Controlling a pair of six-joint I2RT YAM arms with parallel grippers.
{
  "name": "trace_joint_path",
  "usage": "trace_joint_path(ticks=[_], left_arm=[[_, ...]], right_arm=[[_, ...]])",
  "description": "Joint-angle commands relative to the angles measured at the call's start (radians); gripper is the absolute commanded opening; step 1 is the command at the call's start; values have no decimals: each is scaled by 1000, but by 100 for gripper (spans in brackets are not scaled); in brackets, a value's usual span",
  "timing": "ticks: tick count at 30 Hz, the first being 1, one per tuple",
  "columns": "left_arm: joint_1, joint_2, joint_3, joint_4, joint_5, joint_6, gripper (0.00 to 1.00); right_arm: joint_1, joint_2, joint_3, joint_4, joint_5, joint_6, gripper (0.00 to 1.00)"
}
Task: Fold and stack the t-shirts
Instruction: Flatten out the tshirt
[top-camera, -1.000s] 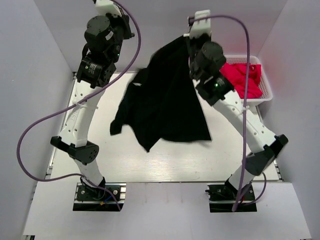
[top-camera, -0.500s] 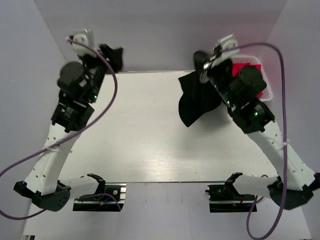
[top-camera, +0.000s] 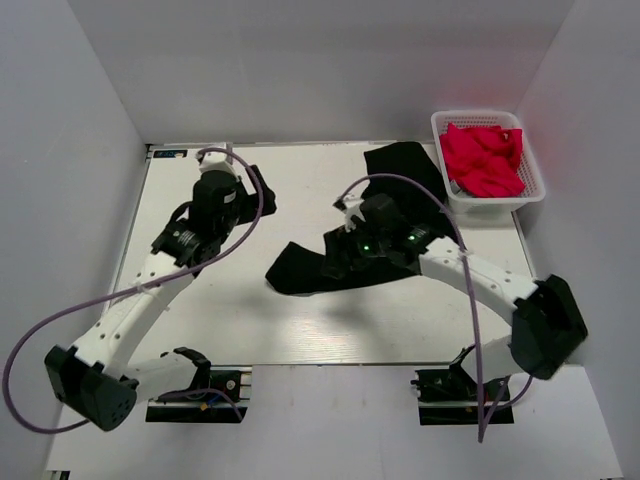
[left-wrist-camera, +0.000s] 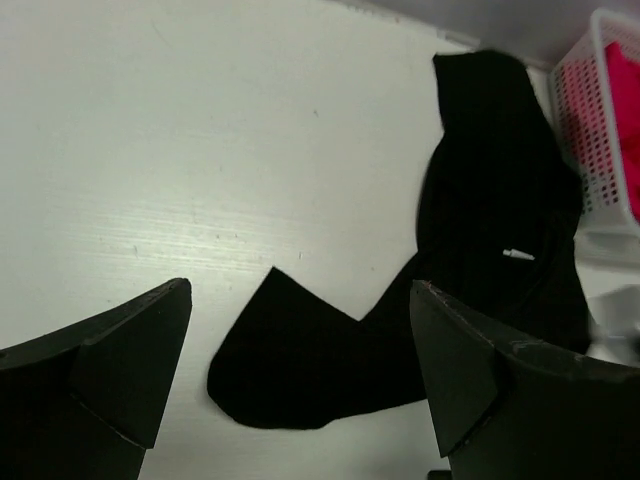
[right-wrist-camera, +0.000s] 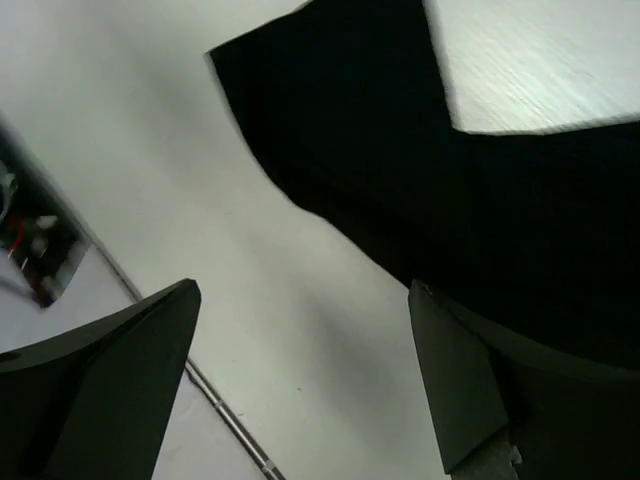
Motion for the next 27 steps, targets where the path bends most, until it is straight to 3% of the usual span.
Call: trace_joint_path(ticks=[1, 3, 6, 14, 17, 23, 27], left_arm=[[-7, 129, -10, -57, 108, -55, 100], [-7, 202, -10, -70, 188, -55, 100], [-27, 330, -36, -82, 251, -55, 100], [-46, 303, -208, -131, 219, -87, 100], [-55, 267, -303, -67, 243, -97, 100], [-64, 348, -326, 31, 201, -97, 100], [-64, 442, -300, 94, 176, -78, 87]], right_arm=[[-37, -172, -19, 11, 345, 103, 90], [-53, -230, -59, -52, 532, 169, 90], [-161, -276, -137, -106, 649, 240, 90], [-404, -286, -269, -114, 665, 298, 90], [-479, -275, -303, -115, 631, 304, 90], [-581, -240, -336, -103, 573, 307, 89], [-648, -207, -340, -88, 529, 303, 90]])
